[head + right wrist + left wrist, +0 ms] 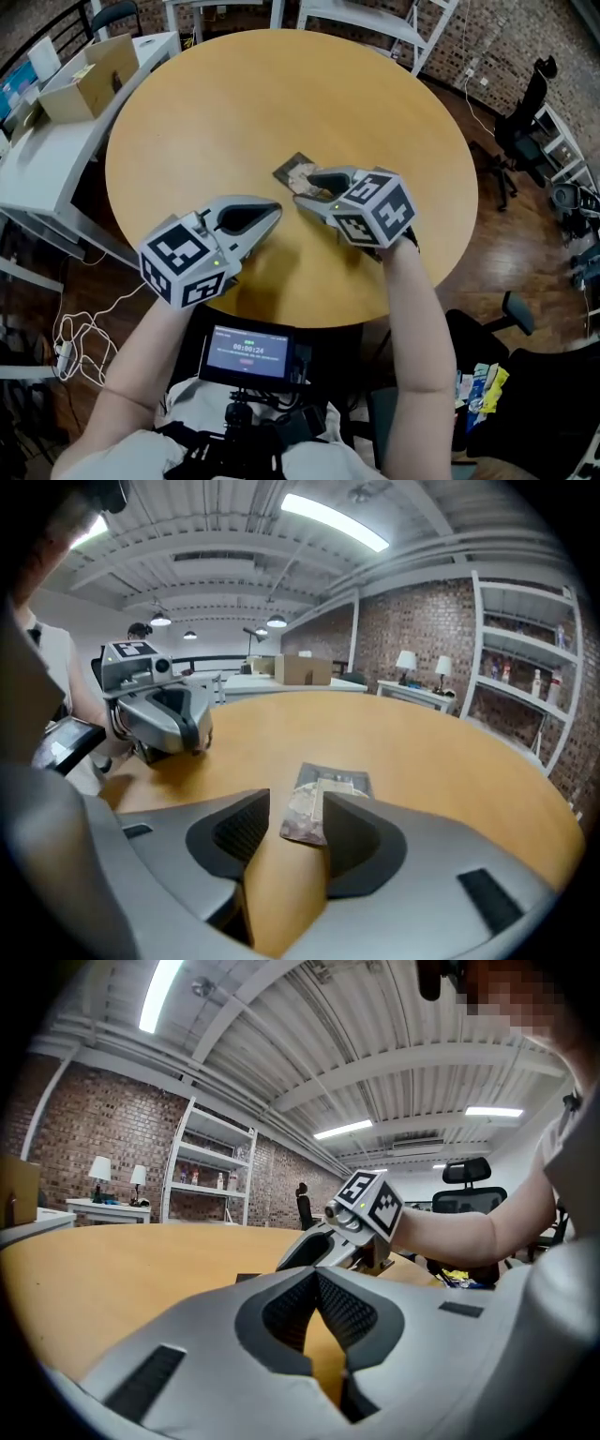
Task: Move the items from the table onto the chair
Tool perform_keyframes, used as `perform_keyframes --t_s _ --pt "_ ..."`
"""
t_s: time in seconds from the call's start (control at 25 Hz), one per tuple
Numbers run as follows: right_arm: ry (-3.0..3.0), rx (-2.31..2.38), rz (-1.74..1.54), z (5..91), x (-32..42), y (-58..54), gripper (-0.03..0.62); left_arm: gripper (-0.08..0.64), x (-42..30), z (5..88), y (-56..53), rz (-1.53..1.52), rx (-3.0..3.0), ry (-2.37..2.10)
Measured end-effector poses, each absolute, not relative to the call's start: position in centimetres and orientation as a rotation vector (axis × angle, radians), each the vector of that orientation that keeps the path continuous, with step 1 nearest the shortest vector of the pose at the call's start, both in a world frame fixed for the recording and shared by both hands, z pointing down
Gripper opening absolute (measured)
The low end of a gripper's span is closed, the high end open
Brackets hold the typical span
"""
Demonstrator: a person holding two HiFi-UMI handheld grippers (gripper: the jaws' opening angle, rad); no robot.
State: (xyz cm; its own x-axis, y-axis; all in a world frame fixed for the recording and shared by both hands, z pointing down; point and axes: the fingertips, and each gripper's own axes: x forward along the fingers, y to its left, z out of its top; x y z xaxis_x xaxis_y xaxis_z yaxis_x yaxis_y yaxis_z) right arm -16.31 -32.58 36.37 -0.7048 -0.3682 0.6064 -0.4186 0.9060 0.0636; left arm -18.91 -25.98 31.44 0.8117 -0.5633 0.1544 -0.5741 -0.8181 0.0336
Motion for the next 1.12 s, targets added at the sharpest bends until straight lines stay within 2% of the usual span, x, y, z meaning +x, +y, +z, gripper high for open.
perform_keyframes --t_s 0.08,0.24,0.32,0.4,0.64,0.84,1.12 --pt "-2.384 0.536 0.126 37.3 -16.2 -33.2 0.209 0.008 -18.9 31.5 -26.0 0.212 2.916 -0.913" --pt "-2.361 0.498 0.203 37.5 -16.3 -33.5 0.203 0.008 -19.0 31.5 -25.9 0.237 2.911 -0.916" --pt "-2.347 0.492 0.211 37.5 -16.2 -33.6 0.137 0.008 -19.0 31.5 -25.9 0.237 2.911 -0.919" --pt "-2.331 0.512 0.196 37.6 -15.8 -33.7 0.002 0.008 -19.0 31.5 -25.9 0.225 2.914 -0.914" --pt "-2.300 0.558 0.033 37.0 -15.2 -33.2 0.002 0.008 -19.0 31.5 -25.8 0.214 2.920 -0.911" --pt "-2.476 0.674 -0.079 32.6 -14.9 -31.2 0.002 0.008 -17.3 31.4 -25.1 0.215 2.955 -0.828" --pt "-2.776 0.917 -0.044 27.7 -10.6 -27.0 0.002 0.008 -13.9 30.6 -23.6 0.232 2.996 -0.684"
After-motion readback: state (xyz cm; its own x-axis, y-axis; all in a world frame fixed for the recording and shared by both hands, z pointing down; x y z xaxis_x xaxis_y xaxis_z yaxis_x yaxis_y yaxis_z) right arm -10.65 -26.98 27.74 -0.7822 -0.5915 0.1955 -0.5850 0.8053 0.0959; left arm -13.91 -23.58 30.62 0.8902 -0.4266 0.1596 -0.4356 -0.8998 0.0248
